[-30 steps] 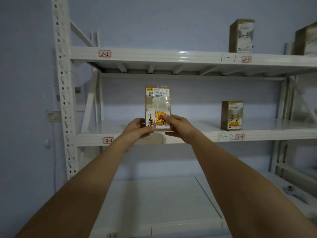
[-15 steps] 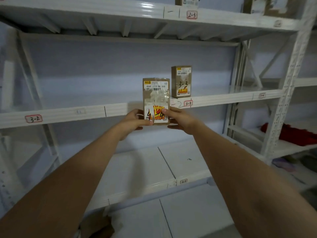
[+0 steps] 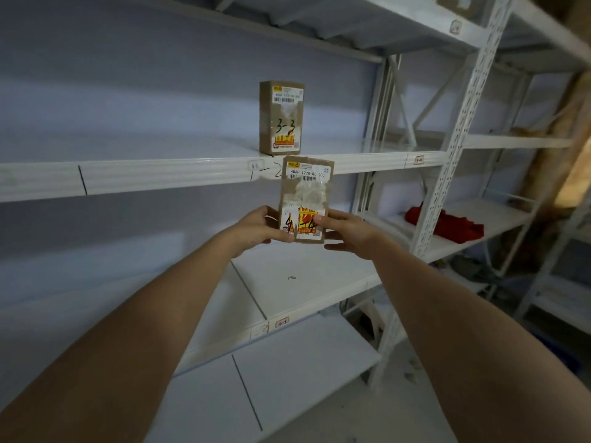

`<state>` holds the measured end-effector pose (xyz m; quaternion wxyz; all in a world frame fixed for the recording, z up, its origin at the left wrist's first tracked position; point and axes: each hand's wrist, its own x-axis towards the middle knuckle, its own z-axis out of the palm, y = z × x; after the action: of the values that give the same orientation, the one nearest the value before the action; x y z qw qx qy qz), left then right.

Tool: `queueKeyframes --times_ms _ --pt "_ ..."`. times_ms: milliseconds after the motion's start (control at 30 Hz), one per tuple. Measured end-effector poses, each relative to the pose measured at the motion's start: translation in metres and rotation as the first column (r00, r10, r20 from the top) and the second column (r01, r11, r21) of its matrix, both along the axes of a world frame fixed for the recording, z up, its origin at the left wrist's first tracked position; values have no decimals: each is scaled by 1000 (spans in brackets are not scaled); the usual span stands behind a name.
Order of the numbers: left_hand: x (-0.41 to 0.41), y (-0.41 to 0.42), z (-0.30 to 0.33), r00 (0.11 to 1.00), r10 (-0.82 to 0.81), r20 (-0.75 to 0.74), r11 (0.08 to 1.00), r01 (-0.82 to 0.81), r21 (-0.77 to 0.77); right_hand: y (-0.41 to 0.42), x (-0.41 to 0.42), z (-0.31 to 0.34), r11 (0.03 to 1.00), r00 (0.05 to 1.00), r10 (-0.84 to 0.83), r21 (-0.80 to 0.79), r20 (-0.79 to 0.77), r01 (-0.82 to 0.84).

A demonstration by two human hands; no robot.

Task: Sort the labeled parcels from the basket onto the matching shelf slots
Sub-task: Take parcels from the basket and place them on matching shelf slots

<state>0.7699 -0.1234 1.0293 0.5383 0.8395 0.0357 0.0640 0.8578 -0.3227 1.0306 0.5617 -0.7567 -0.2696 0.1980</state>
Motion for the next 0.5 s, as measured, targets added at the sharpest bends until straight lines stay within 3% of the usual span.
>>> queueKeyframes --times_ms 500 --pt "164 -113 -36 983 -182 -37 983 182 1 -117 120 -29 984 984 -172 44 -53 174"
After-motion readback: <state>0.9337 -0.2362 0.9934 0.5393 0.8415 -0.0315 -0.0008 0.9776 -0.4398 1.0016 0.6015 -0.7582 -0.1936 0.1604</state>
